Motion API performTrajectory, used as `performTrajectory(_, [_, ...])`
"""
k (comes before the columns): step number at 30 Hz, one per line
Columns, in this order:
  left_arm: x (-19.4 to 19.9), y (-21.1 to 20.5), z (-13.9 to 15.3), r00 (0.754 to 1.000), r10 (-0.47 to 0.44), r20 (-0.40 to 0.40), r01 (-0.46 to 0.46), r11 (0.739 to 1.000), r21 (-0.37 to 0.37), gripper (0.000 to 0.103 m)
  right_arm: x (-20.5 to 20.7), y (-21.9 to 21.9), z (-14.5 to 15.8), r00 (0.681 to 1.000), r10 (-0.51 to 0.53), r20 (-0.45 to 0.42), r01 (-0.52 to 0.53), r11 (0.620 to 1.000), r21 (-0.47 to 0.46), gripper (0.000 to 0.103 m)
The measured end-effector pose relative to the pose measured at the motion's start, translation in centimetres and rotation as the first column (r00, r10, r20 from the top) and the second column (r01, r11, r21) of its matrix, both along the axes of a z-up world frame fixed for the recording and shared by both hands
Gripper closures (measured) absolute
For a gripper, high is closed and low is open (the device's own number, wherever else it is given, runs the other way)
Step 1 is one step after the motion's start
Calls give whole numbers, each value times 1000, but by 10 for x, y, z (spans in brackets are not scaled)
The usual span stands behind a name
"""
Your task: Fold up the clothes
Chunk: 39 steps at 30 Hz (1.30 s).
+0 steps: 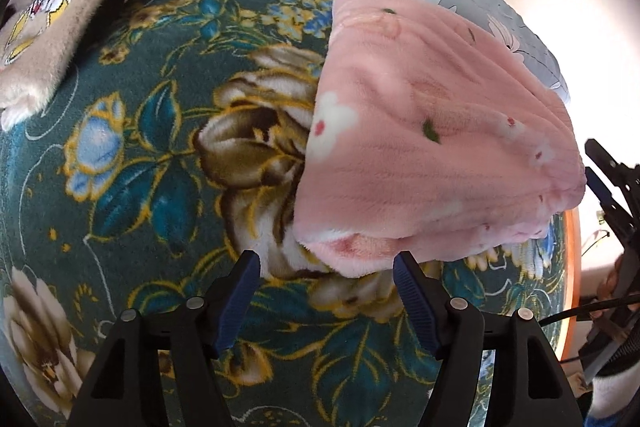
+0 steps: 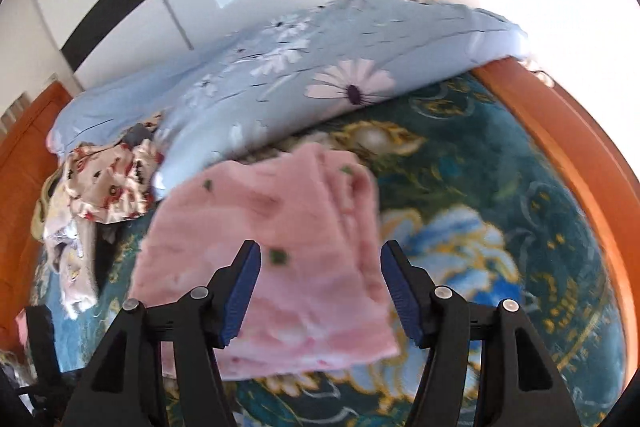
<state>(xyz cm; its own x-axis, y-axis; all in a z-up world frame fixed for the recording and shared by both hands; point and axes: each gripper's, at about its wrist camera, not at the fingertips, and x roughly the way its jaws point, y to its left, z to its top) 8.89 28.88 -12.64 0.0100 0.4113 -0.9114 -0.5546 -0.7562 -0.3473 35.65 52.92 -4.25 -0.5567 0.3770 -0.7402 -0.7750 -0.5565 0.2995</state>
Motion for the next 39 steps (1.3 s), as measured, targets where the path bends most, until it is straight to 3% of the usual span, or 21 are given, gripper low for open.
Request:
performTrajectory(4, [1,-9,2,1000,0,7,0,1000,12,23,-23,4,-19,998,52,38,-50,998,-44,39])
performTrajectory(8, [5,-3,3,1000,-19,-13,19,1000,19,20,-26,24,-55,995,12,101,1,991,-135,39])
performTrajectory(11, [8,-2,2,1000,-19,-23,19,1000,16,20,-23,27,-52,996,-1,89,16,986,-164,39])
performTrajectory(15, [10,6,-2,1000,-2,-22,2,1000,8,17,-18,2,-22,997,25,71,-19,996,-84,39])
performTrajectory(17, [13,12,-8,1000,17,-14,-17,1000,-14,4,-15,-18,-16,996,54,74,-50,997,-58,39])
performTrajectory(23, [20,11,-12,997,55,-47,-57,997,-46,0,-7,-61,-32,983,94,160,-91,995,-27,39])
performTrajectory(25, [22,12,-13,998,49,-49,-52,997,-53,0,-2,-67,-32,980,46,194,-49,999,11,39])
performTrajectory(29, [26,13,-16,998,38,-53,-42,997,-68,0,15,-57,-26,979,-53,199,41,997,65,39])
performTrajectory(36, [34,15,-18,998,21,-61,-26,996,-86,0,-5,-47,-8,992,57,111,-62,997,45,39])
performTrajectory(39, [36,13,-16,997,22,-73,-28,997,-77,0,-14,-35,-26,988,67,136,-69,998,6,39])
